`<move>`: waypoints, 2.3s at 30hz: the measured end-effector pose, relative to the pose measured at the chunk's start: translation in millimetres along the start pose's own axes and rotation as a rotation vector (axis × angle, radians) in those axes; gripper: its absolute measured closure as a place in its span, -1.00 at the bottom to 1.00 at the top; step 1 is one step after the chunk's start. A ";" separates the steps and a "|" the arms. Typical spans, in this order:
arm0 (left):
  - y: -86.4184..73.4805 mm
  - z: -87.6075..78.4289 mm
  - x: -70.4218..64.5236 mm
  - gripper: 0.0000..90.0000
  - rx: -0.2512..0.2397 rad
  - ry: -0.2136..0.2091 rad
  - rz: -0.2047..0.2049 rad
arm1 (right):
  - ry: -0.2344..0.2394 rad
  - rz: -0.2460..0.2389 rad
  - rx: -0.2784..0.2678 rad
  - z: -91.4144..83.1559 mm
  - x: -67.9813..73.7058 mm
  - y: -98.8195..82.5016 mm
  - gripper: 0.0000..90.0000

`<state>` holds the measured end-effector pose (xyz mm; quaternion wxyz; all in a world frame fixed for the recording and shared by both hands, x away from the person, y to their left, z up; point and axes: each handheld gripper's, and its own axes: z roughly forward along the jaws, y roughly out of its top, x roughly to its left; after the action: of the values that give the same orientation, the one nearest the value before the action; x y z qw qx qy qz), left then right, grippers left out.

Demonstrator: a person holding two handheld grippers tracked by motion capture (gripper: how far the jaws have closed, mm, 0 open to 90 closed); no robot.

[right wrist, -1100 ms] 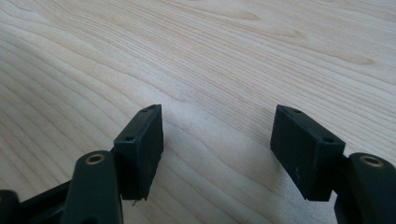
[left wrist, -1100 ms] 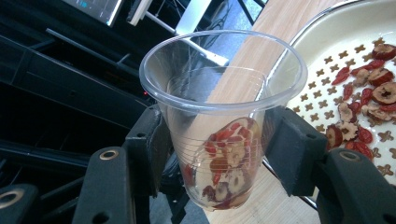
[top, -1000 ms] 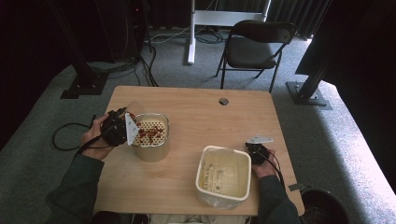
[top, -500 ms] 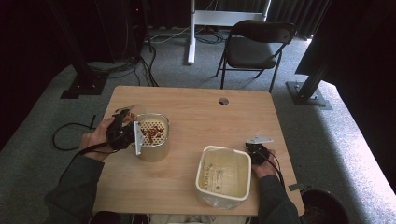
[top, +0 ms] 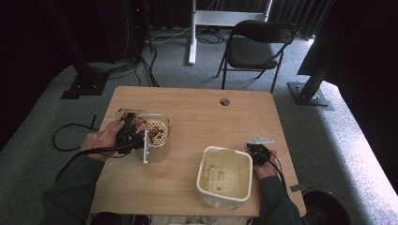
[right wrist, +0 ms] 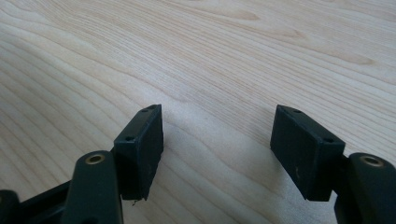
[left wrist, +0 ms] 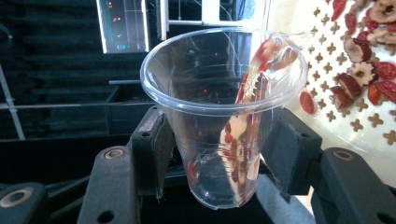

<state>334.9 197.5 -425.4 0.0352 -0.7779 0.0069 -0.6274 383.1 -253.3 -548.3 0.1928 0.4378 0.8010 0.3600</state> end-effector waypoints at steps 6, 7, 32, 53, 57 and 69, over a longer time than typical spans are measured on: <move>4.0 -0.6 -2.0 0.03 -0.010 0.004 0.024 | 0.000 0.000 0.000 0.0 0.0 0.0 -0.25; 4.6 -0.7 -1.9 0.03 -0.009 0.006 0.029 | 0.000 0.000 0.000 0.0 0.0 0.0 -0.25; 12.0 1.7 4.7 0.05 -0.022 0.016 0.075 | 0.000 0.000 0.000 0.0 -0.1 0.0 -0.25; 9.3 5.6 8.3 0.07 -0.013 0.003 0.066 | 0.001 0.000 0.000 0.1 -0.7 0.1 -0.24; 8.9 2.3 10.1 0.07 -0.021 0.005 0.053 | 0.001 0.001 0.000 0.1 -0.8 0.1 -0.25; 8.0 1.8 12.8 0.07 -0.023 0.002 0.057 | 0.000 0.001 0.000 0.0 -0.8 0.1 -0.24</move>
<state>339.7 188.9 -413.8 0.0442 -0.7772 0.0361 -0.6266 383.6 -253.9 -548.3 0.1924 0.4383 0.8007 0.3602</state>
